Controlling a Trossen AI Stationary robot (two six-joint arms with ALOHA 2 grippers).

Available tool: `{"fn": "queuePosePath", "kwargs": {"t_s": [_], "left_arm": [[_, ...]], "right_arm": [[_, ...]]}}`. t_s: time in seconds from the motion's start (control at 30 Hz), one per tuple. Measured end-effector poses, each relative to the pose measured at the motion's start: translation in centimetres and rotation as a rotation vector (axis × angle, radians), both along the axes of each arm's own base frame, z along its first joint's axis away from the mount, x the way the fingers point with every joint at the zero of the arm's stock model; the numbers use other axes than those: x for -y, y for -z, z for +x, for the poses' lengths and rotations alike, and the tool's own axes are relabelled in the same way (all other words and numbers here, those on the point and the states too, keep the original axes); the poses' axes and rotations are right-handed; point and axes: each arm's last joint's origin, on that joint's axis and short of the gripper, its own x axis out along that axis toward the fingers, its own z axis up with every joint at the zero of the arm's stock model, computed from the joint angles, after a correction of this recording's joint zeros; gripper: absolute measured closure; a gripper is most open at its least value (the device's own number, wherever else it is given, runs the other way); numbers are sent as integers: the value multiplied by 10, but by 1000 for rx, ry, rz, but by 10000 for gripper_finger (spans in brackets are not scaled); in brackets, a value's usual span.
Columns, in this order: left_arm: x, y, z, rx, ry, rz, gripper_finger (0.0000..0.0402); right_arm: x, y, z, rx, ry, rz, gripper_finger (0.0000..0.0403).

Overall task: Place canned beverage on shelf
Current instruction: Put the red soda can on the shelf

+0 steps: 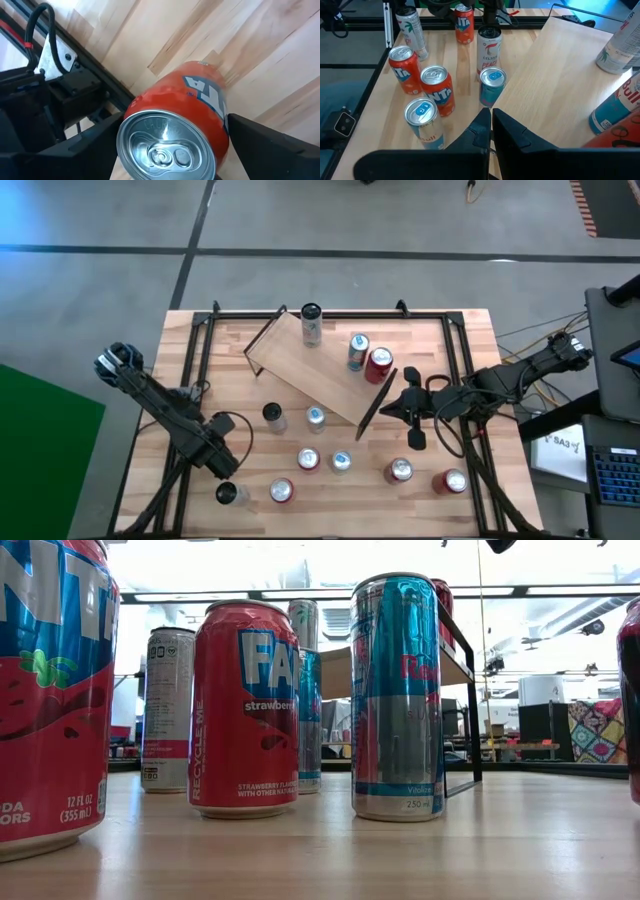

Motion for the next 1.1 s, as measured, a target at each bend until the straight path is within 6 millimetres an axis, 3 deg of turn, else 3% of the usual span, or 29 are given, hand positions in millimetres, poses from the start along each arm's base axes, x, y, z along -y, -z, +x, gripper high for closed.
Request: {"fn": "queuePosePath", "kwargs": {"t_s": [0.9,1.1], "left_arm": [[3,-11,7,74,27,31,115],[5,-33,10,96,36,32,116]], "right_arm": [[0,0,0,0,4,7,394],[0,0,0,0,3,6,394]]}}
